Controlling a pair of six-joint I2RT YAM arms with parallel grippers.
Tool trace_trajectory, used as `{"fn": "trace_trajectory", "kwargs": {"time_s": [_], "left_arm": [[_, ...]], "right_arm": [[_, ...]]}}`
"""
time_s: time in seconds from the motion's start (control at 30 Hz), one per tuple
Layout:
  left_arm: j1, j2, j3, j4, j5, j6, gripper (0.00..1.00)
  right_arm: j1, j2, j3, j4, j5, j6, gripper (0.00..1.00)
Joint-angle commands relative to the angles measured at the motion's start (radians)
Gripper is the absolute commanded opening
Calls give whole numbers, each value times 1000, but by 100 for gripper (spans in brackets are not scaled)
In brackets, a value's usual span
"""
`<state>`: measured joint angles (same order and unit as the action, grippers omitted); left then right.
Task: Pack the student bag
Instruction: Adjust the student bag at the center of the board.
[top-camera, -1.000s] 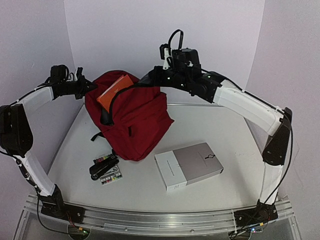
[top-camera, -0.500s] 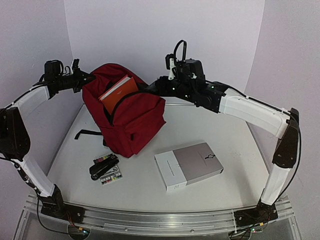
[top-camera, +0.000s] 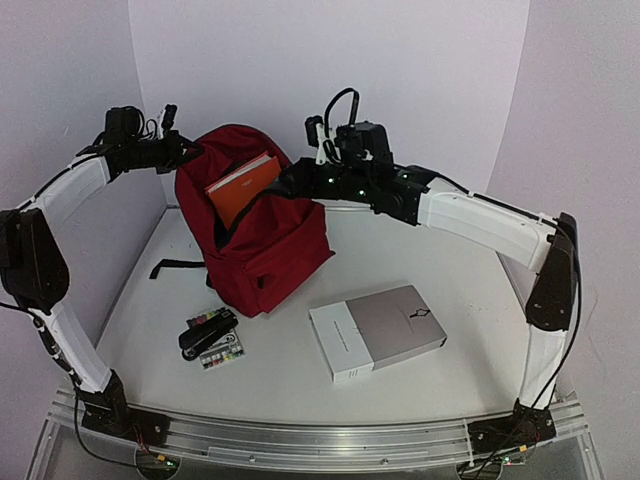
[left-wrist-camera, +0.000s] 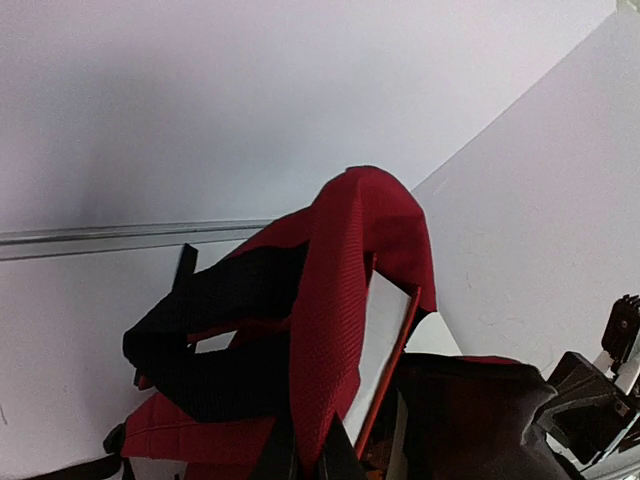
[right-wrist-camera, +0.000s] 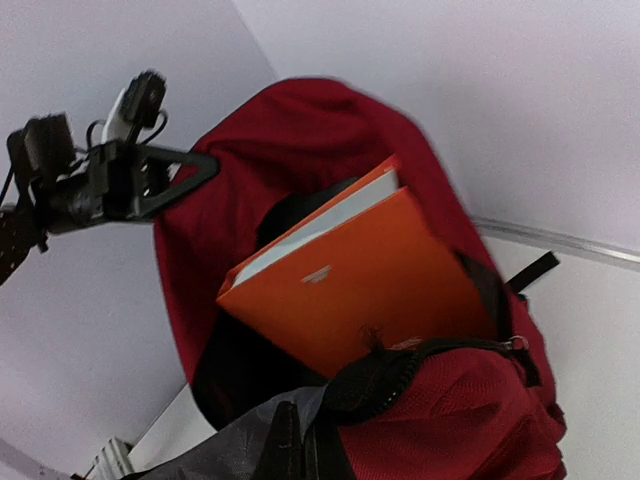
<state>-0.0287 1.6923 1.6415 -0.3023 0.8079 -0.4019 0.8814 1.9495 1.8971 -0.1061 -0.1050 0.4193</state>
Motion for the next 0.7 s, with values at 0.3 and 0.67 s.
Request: {"fn": "trace_trajectory", "kwargs": {"time_s": [0.3,0.67], "left_arm": [[-19,-123,75,172,-6,-77,0],[-27,74,80,107,119,-129,0]], "right_arm": [[10,-267,-34,137,231,-100,0],[-30,-154,-243,107,208,48,0]]}}
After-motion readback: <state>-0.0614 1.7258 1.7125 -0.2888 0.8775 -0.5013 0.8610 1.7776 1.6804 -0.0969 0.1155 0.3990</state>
